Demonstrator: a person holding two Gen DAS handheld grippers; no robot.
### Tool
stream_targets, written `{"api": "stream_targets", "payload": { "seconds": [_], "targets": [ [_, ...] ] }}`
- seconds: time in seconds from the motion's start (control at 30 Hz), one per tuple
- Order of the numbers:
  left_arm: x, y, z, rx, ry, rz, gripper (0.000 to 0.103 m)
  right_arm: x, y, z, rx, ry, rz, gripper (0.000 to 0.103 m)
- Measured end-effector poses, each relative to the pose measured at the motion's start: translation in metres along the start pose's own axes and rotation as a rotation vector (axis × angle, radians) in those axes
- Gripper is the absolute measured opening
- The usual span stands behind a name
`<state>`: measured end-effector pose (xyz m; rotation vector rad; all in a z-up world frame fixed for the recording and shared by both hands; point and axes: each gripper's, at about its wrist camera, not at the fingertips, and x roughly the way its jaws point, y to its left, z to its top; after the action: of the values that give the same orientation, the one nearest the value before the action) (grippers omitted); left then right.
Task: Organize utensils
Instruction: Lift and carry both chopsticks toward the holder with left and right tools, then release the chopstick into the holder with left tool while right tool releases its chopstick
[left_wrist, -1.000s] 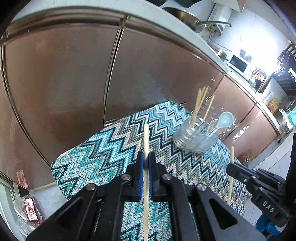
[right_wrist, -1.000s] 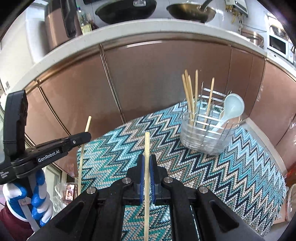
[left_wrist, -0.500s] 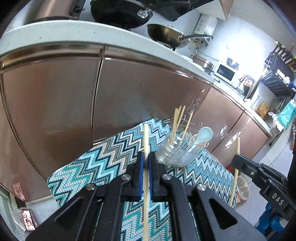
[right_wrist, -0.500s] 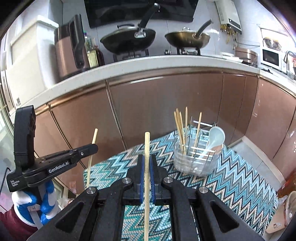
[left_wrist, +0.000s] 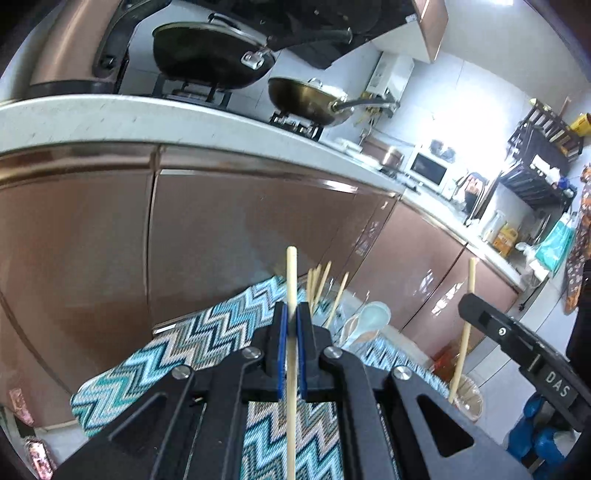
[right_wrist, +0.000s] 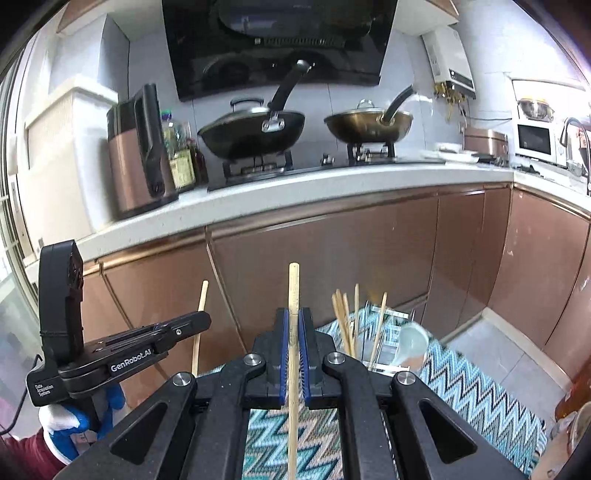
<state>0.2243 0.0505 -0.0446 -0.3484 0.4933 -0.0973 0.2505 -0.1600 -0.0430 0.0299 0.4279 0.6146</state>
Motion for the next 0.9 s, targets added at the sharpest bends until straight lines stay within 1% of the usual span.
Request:
{"api": "stream_targets", "payload": {
  "seconds": [0.1, 0.2, 0.3, 0.5, 0.6, 0.7, 0.9],
  "targets": [
    [0.004, 0.001, 0.015, -0.012, -0.031, -0.03, 0.004, 0.003, -0.006, 0.01, 0.011, -0.034, 0.0, 0.006],
    [0.011, 0.001, 0.03, -0.017, -0.057, -0.044, 0.004, 0.011, -0.016, 0.02, 0.023, -0.072, -0.002, 0.006],
    [0.02, -0.001, 0.043, -0.018, -0.09, -0.08, 0.004, 0.019, -0.023, 0.025, 0.027, -0.1, -0.002, 0.006],
    [0.045, -0.015, 0.069, -0.036, -0.168, -0.142, 0.004, 0.033, -0.043, 0.037, 0.057, -0.207, 0.032, 0.006],
    [0.061, -0.026, 0.076, -0.027, -0.218, -0.145, 0.004, 0.041, -0.056, 0.036, 0.071, -0.271, 0.044, 0.006],
    [0.084, -0.035, 0.079, -0.017, -0.242, -0.141, 0.004, 0.056, -0.067, 0.035, 0.077, -0.32, 0.026, 0.006],
    [0.126, -0.047, 0.074, 0.031, -0.271, -0.12, 0.004, 0.085, -0.085, 0.028, 0.066, -0.37, -0.001, 0.006]
  ]
}}
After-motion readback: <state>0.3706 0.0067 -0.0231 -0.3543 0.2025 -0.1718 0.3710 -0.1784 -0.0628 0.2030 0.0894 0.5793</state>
